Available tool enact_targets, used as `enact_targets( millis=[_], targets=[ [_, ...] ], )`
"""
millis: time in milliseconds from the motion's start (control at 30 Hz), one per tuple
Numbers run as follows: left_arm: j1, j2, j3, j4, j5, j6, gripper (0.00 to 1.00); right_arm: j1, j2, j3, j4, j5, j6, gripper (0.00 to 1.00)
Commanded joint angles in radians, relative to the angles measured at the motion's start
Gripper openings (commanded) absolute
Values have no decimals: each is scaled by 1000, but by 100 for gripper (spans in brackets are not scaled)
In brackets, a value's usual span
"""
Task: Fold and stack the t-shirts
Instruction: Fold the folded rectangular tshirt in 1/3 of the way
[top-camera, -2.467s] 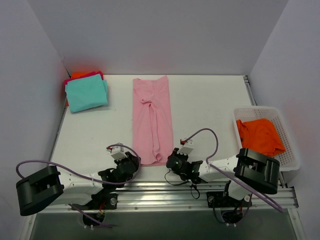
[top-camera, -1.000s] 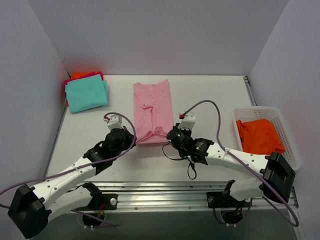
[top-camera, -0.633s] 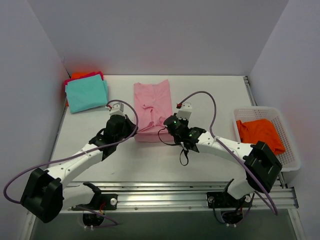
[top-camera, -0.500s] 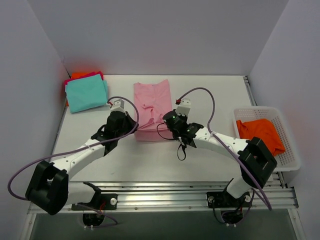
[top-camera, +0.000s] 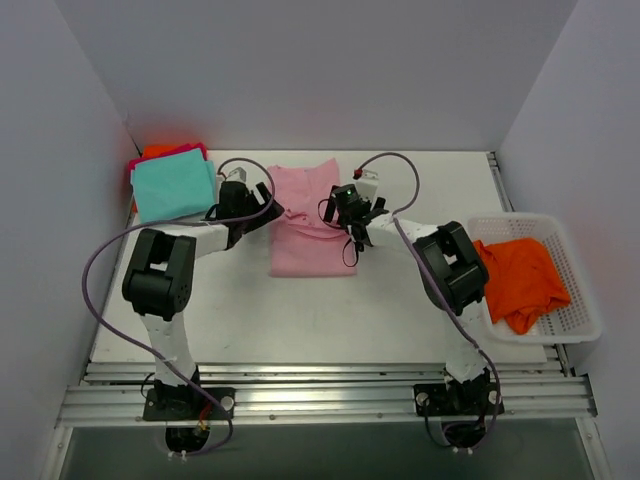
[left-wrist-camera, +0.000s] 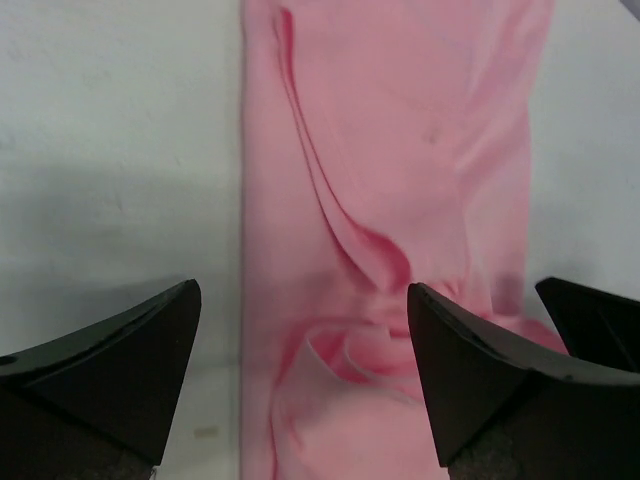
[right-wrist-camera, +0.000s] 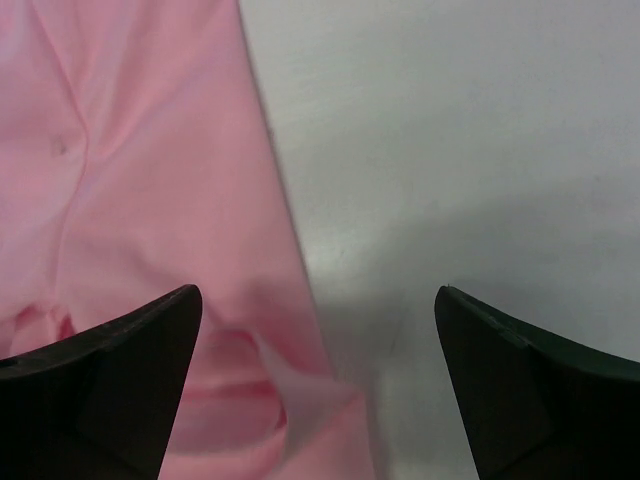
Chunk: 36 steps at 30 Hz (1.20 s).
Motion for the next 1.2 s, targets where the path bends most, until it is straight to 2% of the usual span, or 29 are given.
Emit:
enact_targets(
  millis=[0, 67, 200, 333, 367, 433, 533, 600, 700, 800, 933, 1167],
  targets=[
    [68, 127, 166, 90, 124, -3, 94, -63, 64, 127, 57, -80, -36, 100],
    [79, 145, 240, 34, 90, -3, 94, -74, 54, 157, 65, -106, -54, 100],
    [93, 5, 142, 92, 35, -20, 94, -73, -55, 110, 60, -71, -92, 100],
    [75, -180, -23, 92, -48, -22, 94, -73, -222, -74, 97, 16, -77, 100],
    [66, -213, -65, 93, -59, -31, 94, -73, -259, -164, 102, 61, -64, 100],
    [46, -315, -210, 133, -98, -63, 94, -73, -369, -258, 129, 92, -21, 100],
    [-40, -413, -387, 187, -163, -82, 94, -53, -517, -472, 230, 80, 45, 100],
    [-129, -460, -450, 194, -236, -95, 94, -16, -601, -625, 340, 43, 67, 100],
    [-206, -503, -582, 271, -293, -147, 94, 42, -650, -718, 370, 39, 87, 98],
    [-227, -523, -671, 335, -321, -195, 95, 81, -664, -764, 359, 47, 110, 97],
    [-247, -536, -732, 372, -355, -232, 95, 104, -643, -839, 453, -16, 142, 95],
    [-249, -510, -749, 415, -358, -252, 95, 134, -471, -850, 568, -54, 171, 94]
  ],
)
